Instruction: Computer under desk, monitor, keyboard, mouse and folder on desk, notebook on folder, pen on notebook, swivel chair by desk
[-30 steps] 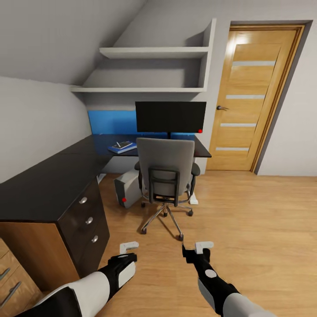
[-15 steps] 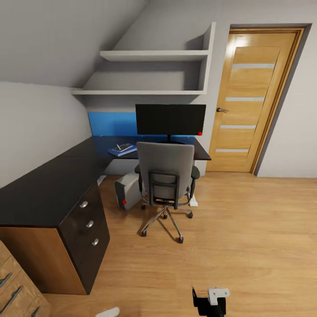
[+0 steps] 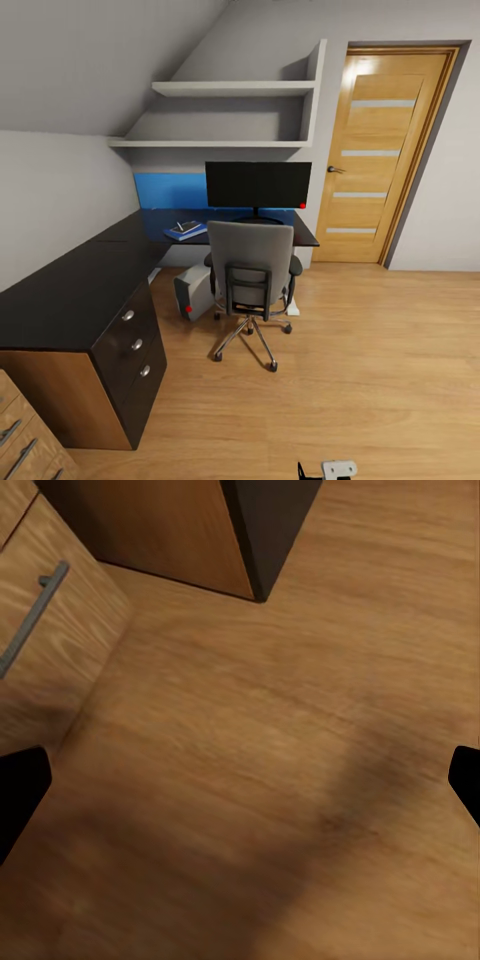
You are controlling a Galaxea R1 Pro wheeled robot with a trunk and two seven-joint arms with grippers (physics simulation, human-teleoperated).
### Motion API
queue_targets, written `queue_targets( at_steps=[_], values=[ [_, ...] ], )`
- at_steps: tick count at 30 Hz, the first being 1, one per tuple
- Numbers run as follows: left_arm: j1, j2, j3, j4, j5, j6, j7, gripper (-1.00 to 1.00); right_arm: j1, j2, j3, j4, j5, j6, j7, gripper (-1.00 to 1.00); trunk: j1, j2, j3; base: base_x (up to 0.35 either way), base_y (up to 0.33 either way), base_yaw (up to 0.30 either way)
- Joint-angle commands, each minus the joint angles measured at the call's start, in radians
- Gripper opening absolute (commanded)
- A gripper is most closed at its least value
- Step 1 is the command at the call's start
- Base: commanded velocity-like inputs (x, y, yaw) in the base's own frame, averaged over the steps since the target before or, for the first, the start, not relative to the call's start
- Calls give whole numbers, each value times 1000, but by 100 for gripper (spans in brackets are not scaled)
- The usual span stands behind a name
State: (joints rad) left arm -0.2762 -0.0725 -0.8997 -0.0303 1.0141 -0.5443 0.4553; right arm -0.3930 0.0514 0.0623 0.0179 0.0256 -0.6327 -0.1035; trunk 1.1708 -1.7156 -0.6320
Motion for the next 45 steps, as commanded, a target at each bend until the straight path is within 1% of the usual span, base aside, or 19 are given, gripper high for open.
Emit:
queue_targets(
  at_steps=[1,7,12,13,14,15,19,22,23,28,35,45],
  values=[
    [3,0,-9,-1,3,-5,5,100,0,-2,7,2,3,-2,-9,100,-4,7,2,0,0,0],
    [21,0,-9,-1,3,-33,3,100,2,-6,7,2,4,-2,-9,100,-27,49,21,0,0,0],
    [47,0,-10,-1,3,-81,2,100,2,-7,8,2,4,-1,-9,100,-46,84,37,0,0,0],
    [55,0,-10,-1,3,-95,2,100,2,-7,8,2,4,-1,-9,100,-50,91,40,0,0,0],
    [73,0,-10,-1,2,-128,2,100,2,-7,8,2,4,-1,-9,100,-54,98,43,0,0,0],
    [105,0,-10,-1,2,-194,2,100,2,-7,8,2,4,-2,-9,100,-58,105,46,0,0,0],
    [133,-4,-13,-2,-3,-239,0,100,2,-7,8,2,4,-1,-9,100,-73,133,59,0,0,0],
    [138,-11,-14,-2,-13,-245,0,100,2,-7,8,2,4,-1,-9,100,-85,154,68,0,0,0],
    [143,-20,-14,-1,-31,-248,0,100,2,-7,8,2,4,-1,-9,100,-88,161,71,0,0,0],
    [145,-26,-15,-2,-42,-248,0,100,2,-7,8,2,4,-1,-9,100,-108,196,87,0,0,0],
    [146,-24,-13,-1,-42,-250,3,100,2,-7,8,2,4,-1,-9,100,-134,245,109,0,0,0],
    [146,-22,-12,-2,-42,-247,1,100,2,-7,8,2,4,-1,-9,100,-134,245,109,0,0,0]
  ],
)
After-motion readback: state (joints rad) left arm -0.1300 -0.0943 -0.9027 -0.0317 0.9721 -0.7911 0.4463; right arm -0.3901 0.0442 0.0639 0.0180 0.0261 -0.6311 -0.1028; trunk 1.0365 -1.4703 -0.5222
